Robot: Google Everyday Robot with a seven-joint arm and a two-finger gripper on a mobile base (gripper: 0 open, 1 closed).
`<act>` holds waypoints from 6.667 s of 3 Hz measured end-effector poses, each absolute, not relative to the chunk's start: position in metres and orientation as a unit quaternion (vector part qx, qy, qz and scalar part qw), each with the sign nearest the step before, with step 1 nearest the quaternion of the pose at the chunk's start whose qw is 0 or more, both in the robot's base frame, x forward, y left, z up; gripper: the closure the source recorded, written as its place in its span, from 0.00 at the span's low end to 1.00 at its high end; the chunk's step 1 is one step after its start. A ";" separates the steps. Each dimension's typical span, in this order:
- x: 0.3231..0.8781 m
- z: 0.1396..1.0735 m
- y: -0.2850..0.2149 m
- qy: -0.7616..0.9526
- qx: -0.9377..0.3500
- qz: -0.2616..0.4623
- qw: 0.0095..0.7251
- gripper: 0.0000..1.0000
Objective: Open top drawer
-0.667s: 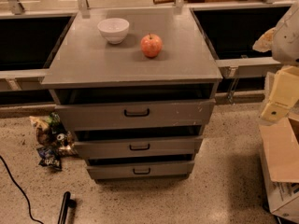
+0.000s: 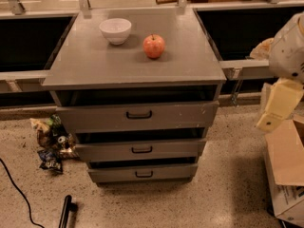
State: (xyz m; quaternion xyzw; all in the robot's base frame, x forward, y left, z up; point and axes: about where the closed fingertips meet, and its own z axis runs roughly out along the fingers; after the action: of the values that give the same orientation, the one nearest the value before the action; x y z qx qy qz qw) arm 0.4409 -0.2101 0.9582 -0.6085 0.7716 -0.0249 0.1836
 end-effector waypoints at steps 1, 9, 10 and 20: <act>0.444 0.914 -0.192 0.748 -0.626 0.014 0.219 0.00; 0.611 0.670 -0.137 0.677 -0.700 0.049 0.220 0.00; 0.630 0.659 -0.134 0.680 -0.698 0.045 0.220 0.00; 0.628 0.657 -0.129 0.676 -0.704 0.051 0.212 0.00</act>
Offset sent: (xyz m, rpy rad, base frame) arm 0.0179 0.0474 -0.1398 0.2856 0.0439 0.1456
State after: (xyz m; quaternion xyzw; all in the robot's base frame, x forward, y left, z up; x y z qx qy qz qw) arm 0.6280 -0.1292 0.6566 -0.7038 0.6762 0.0507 0.2117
